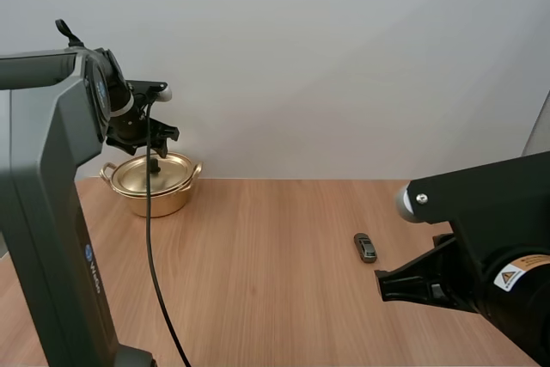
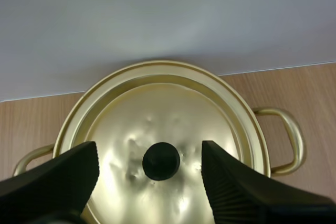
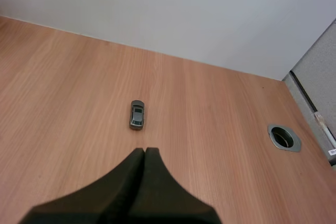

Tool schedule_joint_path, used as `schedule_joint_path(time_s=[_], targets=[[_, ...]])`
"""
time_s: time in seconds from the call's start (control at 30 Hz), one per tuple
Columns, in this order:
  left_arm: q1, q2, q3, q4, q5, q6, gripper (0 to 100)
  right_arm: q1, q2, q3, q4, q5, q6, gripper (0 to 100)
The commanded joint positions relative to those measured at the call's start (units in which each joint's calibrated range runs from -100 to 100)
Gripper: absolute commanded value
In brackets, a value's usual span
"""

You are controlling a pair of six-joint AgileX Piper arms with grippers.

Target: Open the pot, put the car inside, and close it

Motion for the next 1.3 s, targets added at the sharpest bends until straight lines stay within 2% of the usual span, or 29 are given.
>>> schedule_joint_path(time_s=[0.0,0.33,0.67,1.1,1.13,1.2,1.27], targets=[[0.02,0.7,-0.6,0.0,0.5,0.7,90,-0.1,0.0,0.1,0.4,0.1,-0.1,0],[0.02,3.4,-1.5,-0.1,2.2,1.9,89,-0.4,0.0,0.1,1.2,0.1,-0.2,0],[0.02,3.4,-2.0,0.2,4.9,2.2,69,-0.4,0.0,0.1,1.2,-0.1,-0.2,0],[0.02,3.4,-2.0,0.1,4.3,2.9,66,-0.4,0.0,0.1,1.2,-0.5,-0.2,0],[0.02,3.4,-2.0,0.1,4.3,2.9,64,-0.4,0.0,0.1,1.2,-0.5,-0.2,0],[0.02,3.4,-2.0,0.1,4.3,2.9,51,-0.4,0.0,0.1,1.2,-0.5,-0.2,0],[0.02,3.4,-2.0,0.1,4.3,2.9,30,-0.4,0.0,0.1,1.2,-0.5,-0.2,0]])
